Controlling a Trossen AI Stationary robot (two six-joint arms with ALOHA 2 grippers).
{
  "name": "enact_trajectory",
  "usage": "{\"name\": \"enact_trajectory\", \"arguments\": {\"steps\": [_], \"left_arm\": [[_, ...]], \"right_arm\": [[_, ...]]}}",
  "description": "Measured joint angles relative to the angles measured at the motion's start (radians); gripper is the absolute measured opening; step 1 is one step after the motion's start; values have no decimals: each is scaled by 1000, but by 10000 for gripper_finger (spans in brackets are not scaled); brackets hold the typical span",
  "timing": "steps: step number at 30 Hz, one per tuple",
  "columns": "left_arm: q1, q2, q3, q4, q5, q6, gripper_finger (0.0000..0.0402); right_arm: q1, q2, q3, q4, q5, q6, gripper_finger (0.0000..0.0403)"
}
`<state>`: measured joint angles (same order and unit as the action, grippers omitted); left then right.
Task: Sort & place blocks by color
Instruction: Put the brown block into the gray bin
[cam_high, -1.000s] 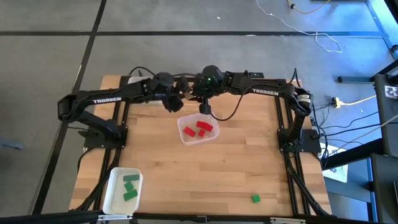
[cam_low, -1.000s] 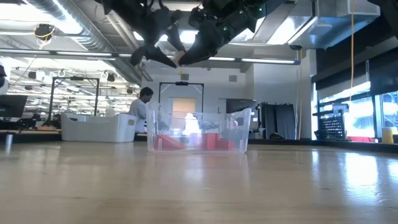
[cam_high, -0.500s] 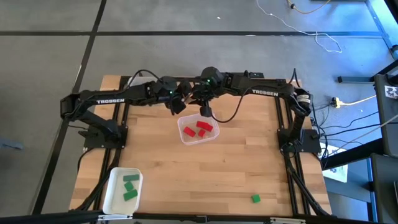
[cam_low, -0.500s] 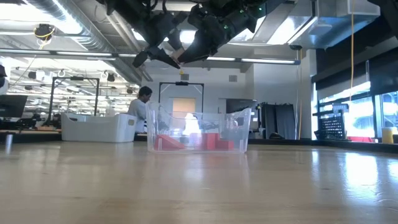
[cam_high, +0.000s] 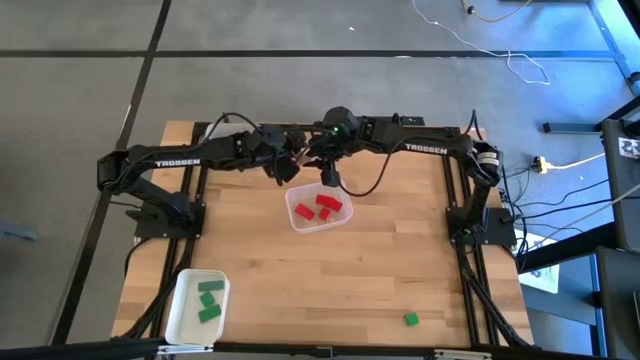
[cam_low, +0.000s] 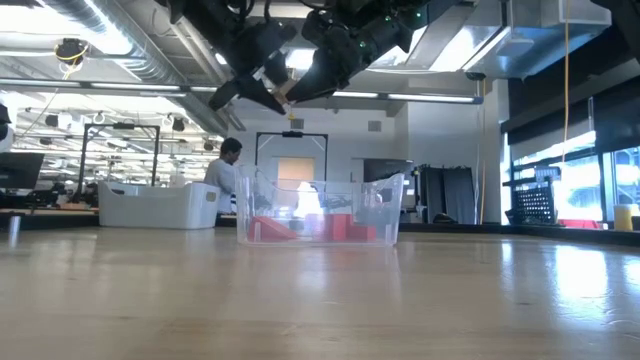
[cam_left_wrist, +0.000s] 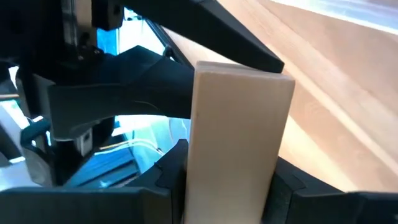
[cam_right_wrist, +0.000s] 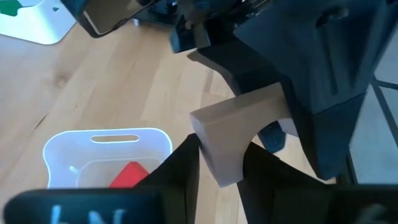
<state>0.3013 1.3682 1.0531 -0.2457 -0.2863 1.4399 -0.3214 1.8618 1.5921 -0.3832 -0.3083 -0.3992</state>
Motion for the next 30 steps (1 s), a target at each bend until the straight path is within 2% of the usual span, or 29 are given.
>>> {"name": "enact_trajectory", "arguments": {"steps": [10, 16, 23, 26, 30], "left_arm": [[9, 1, 0, -36, -68, -81, 122], [26, -1, 0, -59, -75, -142, 122], [78, -9, -1, -63, -87, -209, 122], [118, -13, -1, -60, -114, -237, 122], [188, -13, -1, -85, -139, -349, 122]], "right_arm": [[-9, -11, 0, -5, 39, -5, 98], [-29, -66, 2, -106, 125, -51, 98], [-48, -138, 2, -184, 135, -51, 98], [-58, -169, 2, -230, 209, -51, 98], [-61, -214, 2, -294, 318, -51, 98]]}}
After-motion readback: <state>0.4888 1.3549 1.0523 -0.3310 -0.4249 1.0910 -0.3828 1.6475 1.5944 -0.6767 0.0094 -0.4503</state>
